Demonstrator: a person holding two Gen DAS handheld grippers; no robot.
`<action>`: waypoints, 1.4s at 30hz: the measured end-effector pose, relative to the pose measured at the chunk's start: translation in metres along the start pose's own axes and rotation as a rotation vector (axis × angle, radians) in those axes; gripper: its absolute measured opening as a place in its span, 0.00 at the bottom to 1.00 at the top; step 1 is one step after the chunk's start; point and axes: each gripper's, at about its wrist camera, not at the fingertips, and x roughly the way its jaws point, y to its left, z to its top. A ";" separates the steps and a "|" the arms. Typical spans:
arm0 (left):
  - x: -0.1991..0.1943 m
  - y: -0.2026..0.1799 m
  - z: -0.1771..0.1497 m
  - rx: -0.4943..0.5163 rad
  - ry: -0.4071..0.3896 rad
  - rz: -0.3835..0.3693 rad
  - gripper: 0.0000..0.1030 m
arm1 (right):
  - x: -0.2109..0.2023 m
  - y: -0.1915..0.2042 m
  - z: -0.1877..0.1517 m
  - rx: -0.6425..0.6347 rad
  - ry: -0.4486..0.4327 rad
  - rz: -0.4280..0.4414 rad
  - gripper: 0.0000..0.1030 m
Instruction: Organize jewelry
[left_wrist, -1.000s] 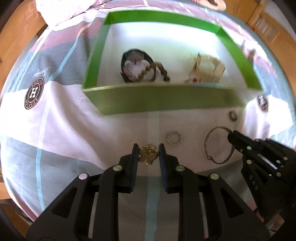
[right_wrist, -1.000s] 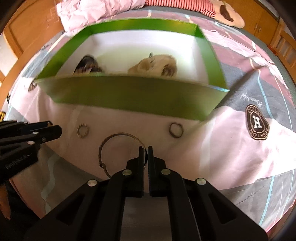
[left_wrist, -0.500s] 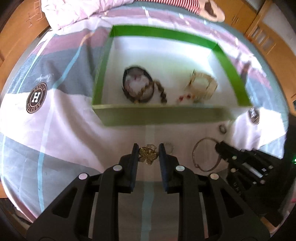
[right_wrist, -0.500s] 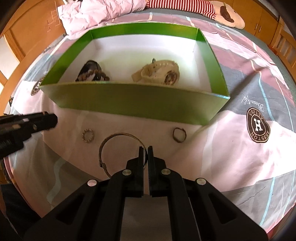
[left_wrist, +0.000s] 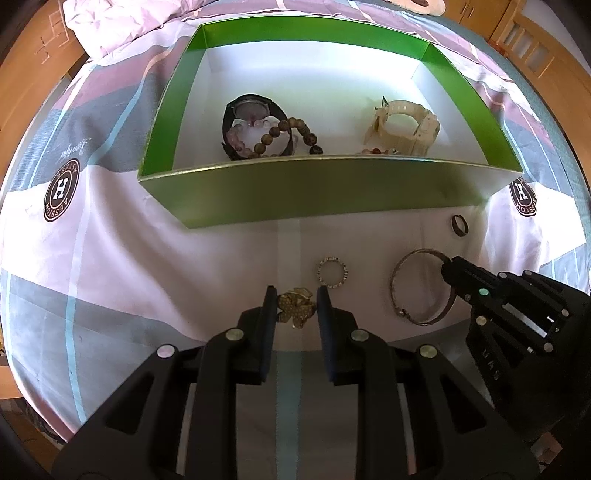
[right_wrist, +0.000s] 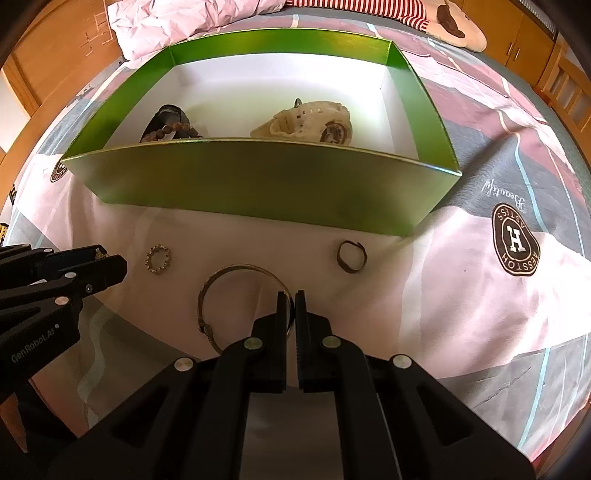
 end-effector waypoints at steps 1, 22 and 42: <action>-0.001 -0.002 0.000 0.002 0.000 0.000 0.21 | 0.000 0.001 0.000 -0.002 0.000 0.001 0.03; -0.044 0.016 0.010 -0.068 -0.150 -0.086 0.21 | -0.028 -0.003 0.004 0.022 -0.110 0.047 0.03; -0.089 0.039 0.038 -0.157 -0.353 -0.060 0.21 | -0.102 -0.009 0.064 0.057 -0.404 0.136 0.03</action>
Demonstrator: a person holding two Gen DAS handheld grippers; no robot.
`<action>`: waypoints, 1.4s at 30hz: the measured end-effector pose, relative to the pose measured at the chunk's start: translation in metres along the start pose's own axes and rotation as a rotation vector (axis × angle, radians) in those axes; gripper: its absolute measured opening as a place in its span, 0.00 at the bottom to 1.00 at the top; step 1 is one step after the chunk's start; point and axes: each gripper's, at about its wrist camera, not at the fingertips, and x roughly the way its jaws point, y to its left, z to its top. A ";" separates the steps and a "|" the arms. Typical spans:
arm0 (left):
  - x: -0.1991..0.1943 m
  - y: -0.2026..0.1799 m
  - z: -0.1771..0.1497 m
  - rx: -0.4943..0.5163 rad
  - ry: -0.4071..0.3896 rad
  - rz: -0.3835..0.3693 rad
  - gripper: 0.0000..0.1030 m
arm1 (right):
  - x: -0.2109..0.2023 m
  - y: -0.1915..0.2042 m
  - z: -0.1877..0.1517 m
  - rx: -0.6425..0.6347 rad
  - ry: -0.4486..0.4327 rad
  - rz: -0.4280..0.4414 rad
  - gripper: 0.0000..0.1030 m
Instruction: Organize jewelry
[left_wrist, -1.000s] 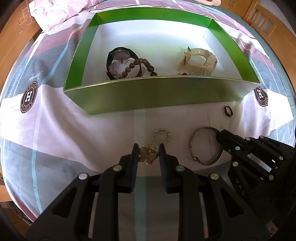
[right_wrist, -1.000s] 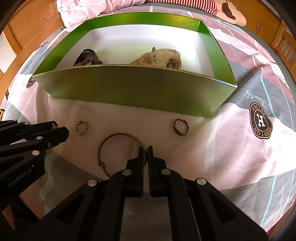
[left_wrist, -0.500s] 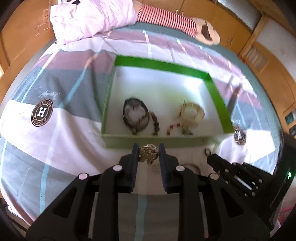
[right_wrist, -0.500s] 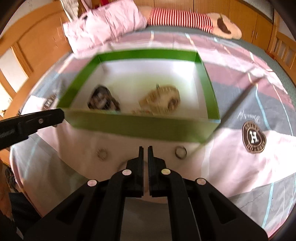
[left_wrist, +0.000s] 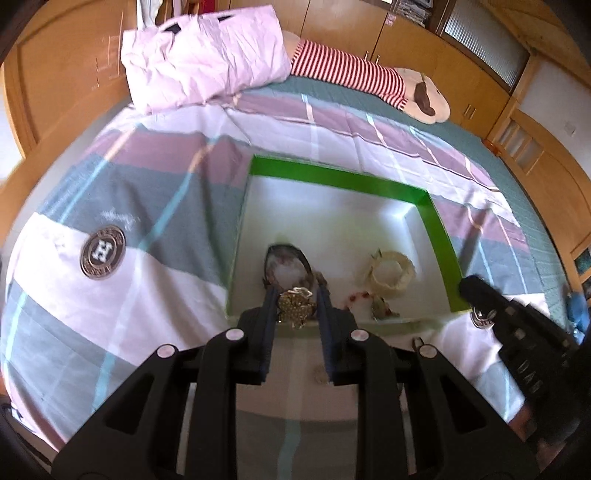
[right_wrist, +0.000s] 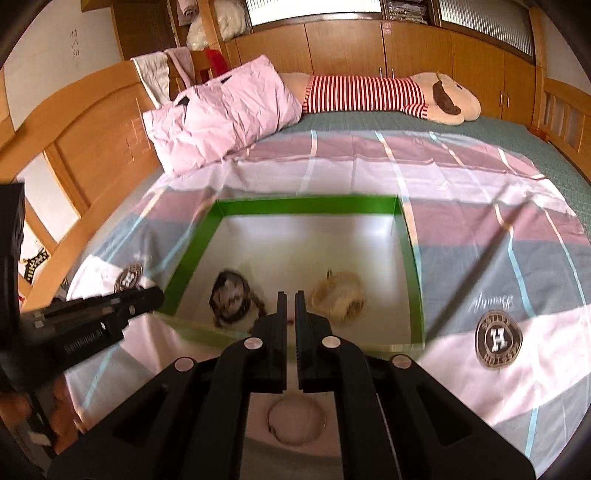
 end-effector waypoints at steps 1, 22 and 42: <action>0.001 -0.001 0.003 0.002 -0.006 0.002 0.21 | 0.001 -0.001 0.003 -0.001 -0.007 0.001 0.03; 0.016 0.001 -0.011 0.013 0.078 -0.022 0.21 | 0.073 0.004 -0.090 -0.181 0.443 -0.112 0.03; 0.006 -0.012 -0.012 0.065 -0.001 0.029 0.21 | 0.003 -0.013 -0.020 -0.021 0.054 -0.093 0.03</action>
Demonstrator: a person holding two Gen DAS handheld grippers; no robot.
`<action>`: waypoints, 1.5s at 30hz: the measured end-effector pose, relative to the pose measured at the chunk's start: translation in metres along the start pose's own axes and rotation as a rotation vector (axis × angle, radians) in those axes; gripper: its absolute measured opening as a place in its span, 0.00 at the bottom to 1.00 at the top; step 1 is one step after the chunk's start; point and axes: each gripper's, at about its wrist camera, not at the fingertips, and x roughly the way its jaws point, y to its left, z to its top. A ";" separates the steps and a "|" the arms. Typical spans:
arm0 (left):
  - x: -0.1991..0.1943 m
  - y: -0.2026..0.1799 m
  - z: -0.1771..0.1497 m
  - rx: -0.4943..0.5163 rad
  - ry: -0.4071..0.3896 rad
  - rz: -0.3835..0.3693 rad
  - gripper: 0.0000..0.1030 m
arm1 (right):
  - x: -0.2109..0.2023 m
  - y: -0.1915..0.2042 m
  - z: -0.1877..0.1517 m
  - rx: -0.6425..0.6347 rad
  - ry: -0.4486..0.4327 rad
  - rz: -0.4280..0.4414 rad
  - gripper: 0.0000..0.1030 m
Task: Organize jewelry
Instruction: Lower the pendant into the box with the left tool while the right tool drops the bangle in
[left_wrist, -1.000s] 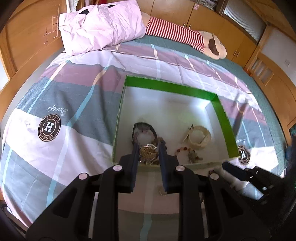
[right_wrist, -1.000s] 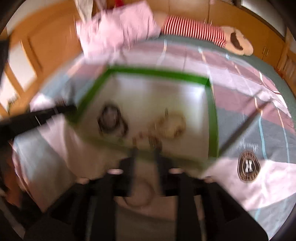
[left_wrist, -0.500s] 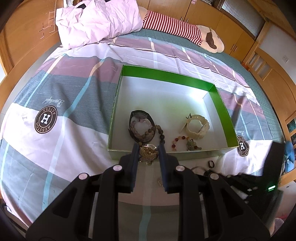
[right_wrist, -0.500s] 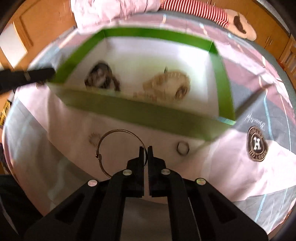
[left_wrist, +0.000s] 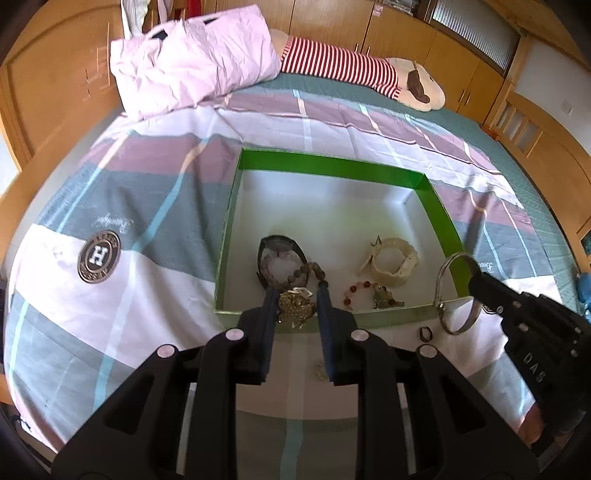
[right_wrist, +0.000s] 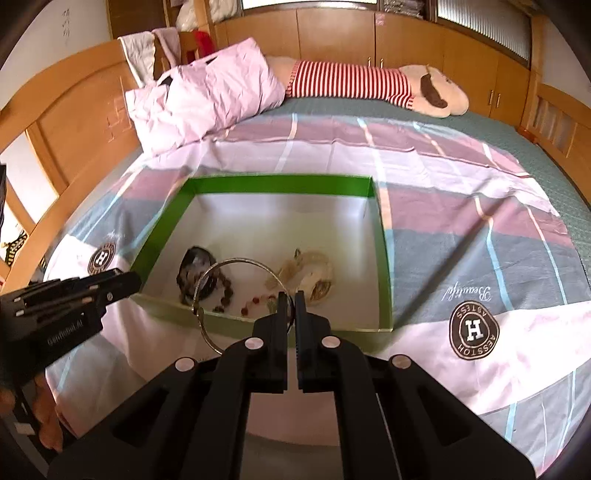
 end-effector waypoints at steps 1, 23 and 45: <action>-0.001 -0.001 0.000 0.006 -0.011 0.012 0.21 | -0.001 -0.001 0.001 0.003 -0.008 0.000 0.03; 0.031 -0.010 0.021 0.028 -0.078 0.094 0.21 | 0.022 -0.032 0.016 0.122 -0.105 0.000 0.03; 0.062 -0.011 0.017 0.023 -0.032 0.071 0.51 | 0.053 -0.025 0.010 0.124 -0.027 -0.009 0.42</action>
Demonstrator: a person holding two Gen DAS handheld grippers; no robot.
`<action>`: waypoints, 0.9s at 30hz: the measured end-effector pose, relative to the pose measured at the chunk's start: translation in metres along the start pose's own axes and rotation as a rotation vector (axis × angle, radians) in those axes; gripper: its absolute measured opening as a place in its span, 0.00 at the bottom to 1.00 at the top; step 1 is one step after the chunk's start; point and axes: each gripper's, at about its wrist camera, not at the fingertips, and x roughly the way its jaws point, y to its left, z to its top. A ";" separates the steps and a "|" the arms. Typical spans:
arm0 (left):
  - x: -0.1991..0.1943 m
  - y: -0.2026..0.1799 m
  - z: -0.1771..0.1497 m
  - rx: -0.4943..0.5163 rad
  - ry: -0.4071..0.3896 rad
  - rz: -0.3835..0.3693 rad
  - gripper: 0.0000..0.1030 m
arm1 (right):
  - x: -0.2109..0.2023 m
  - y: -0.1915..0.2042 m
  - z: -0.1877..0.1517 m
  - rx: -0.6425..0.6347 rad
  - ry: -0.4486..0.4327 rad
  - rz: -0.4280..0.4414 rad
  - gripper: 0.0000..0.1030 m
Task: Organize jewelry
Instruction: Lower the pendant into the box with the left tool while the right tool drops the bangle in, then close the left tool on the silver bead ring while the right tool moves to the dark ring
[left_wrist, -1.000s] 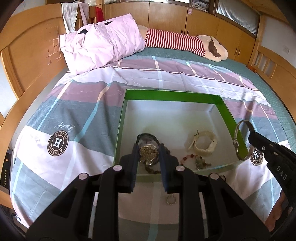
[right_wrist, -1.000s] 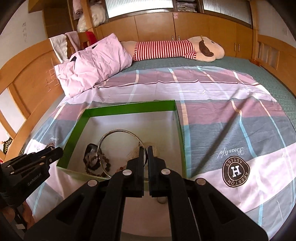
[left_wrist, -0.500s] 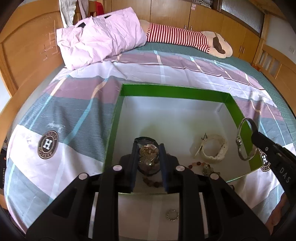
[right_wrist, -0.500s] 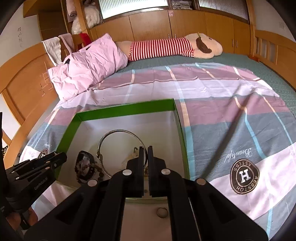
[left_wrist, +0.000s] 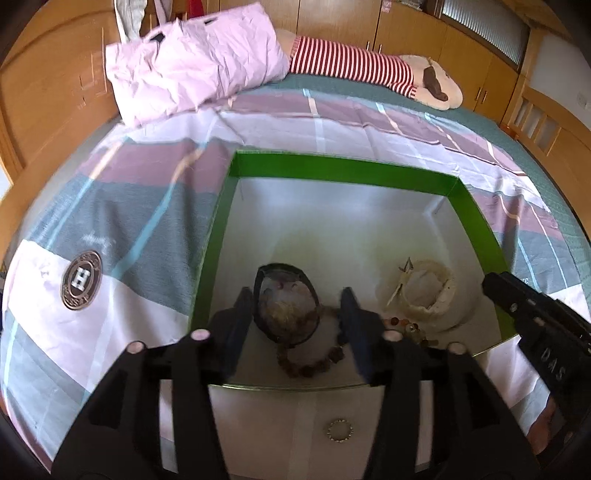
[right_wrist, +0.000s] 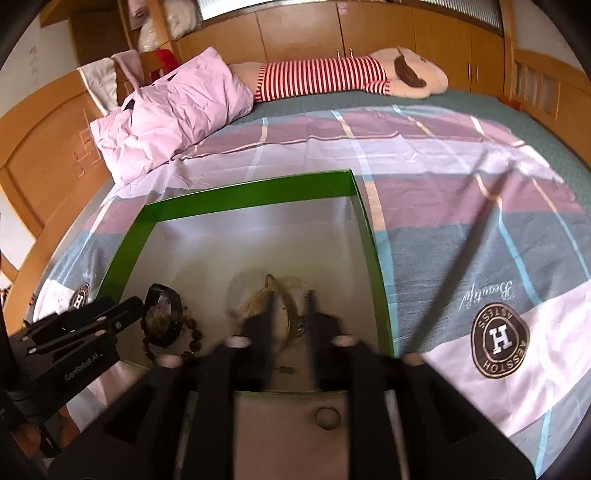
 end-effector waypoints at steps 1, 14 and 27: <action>-0.003 -0.002 0.000 0.012 -0.004 0.002 0.51 | -0.004 0.001 0.000 0.000 -0.006 0.015 0.42; -0.026 -0.001 -0.045 0.113 0.185 -0.006 0.54 | -0.021 0.000 -0.034 -0.129 0.272 0.003 0.48; 0.004 0.016 -0.062 0.024 0.345 -0.041 0.56 | 0.038 -0.011 -0.069 -0.108 0.408 -0.056 0.31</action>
